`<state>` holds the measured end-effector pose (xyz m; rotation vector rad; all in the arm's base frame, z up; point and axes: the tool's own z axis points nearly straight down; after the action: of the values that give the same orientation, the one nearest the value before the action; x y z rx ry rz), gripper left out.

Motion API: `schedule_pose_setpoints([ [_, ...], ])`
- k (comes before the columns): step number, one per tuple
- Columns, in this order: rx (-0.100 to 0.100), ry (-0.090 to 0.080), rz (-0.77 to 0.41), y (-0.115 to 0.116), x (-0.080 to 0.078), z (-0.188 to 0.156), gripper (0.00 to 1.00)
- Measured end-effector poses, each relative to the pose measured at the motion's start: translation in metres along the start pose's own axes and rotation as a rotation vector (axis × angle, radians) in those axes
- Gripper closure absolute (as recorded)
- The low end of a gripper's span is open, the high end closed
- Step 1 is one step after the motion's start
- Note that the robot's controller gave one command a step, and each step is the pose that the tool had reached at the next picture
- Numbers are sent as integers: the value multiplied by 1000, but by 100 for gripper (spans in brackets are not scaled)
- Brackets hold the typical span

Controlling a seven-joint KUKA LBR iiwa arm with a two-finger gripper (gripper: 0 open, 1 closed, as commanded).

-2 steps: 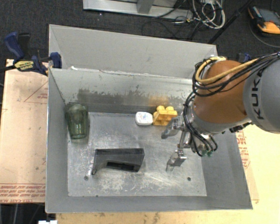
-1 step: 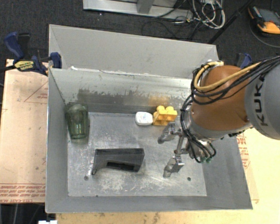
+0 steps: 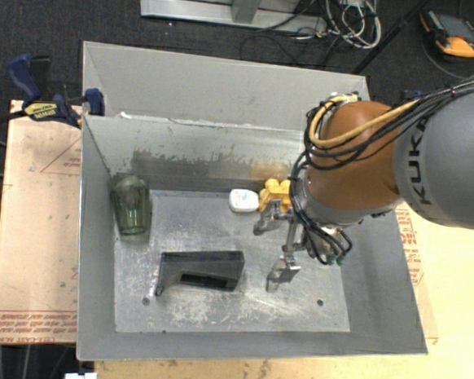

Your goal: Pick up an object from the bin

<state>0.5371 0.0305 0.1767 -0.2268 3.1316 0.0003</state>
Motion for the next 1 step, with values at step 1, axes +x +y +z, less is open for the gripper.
schedule_pose_setpoints([
  [1,0,-4,-20,6,-9,3,0],
])
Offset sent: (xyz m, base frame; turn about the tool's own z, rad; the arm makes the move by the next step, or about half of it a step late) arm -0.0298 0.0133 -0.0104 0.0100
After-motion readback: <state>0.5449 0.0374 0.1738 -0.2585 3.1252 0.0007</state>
